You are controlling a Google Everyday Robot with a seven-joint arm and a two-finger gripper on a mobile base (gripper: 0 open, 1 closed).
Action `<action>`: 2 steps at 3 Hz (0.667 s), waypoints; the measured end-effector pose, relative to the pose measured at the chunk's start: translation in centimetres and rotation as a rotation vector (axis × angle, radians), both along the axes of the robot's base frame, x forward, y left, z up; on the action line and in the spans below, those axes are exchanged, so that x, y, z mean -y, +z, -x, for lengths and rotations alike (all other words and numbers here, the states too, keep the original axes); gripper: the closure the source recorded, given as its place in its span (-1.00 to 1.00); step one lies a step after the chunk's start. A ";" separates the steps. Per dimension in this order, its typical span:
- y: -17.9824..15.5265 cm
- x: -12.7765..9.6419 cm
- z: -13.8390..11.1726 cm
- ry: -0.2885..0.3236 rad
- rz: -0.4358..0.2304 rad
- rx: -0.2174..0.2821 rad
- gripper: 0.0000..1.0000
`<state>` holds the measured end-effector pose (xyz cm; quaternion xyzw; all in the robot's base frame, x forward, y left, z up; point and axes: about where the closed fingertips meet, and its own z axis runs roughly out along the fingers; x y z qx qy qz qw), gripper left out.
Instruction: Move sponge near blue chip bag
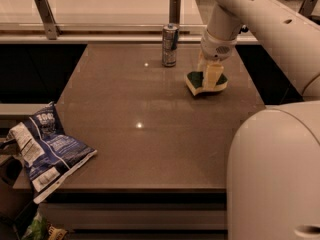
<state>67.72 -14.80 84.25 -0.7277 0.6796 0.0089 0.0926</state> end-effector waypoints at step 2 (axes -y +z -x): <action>3.0 -0.8 1.8 0.000 0.038 0.027 1.00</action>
Offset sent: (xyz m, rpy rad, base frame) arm -0.0402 0.0113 0.0532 -0.0751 -0.0256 0.0002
